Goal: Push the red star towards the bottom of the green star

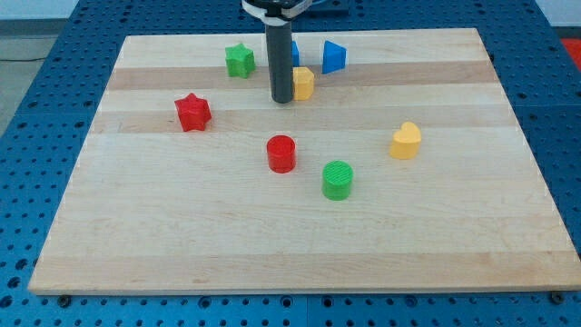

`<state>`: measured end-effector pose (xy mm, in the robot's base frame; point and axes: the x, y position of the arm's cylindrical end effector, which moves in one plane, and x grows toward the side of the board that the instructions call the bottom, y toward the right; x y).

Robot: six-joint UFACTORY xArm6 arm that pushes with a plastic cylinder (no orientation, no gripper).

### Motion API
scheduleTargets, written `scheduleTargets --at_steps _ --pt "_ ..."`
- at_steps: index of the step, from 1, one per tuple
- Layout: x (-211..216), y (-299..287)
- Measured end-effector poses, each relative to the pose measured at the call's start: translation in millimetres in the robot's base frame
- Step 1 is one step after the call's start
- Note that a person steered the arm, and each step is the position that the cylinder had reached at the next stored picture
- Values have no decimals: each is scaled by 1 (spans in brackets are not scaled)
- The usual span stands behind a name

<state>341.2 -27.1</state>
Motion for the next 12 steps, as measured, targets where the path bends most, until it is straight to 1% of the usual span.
scheduleTargets --at_steps 2,4,5,6,7,8,9,10,12 --pt "-6 10" --pt "-5 6" --pt "16 -13" --pt "52 -47" --pt "86 -97" --pt "95 -148" --pt "75 -169" --pt "58 -163" --pt "54 -111"
